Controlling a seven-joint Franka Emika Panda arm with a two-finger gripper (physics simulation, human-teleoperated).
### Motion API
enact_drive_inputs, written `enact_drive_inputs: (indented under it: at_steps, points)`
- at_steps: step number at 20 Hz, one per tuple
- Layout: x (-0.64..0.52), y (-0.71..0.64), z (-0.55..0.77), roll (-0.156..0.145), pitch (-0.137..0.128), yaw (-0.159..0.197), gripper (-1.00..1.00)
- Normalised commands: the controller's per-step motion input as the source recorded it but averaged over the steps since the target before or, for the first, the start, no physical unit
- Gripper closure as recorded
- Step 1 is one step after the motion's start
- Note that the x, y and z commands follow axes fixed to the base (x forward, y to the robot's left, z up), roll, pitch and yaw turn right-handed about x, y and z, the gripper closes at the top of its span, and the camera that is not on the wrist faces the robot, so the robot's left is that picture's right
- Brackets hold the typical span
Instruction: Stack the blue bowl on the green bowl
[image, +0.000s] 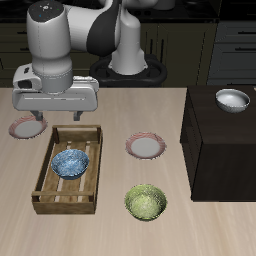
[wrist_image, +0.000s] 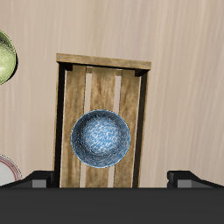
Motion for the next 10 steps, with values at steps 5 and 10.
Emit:
enact_drive_inputs:
  at_steps: [5, 10]
  points:
    - [0.01, 0.06, -0.34, -0.007, 0.018, 0.007, -1.00]
    - [-0.08, -0.08, -0.37, -0.030, 0.010, -0.011, -1.00]
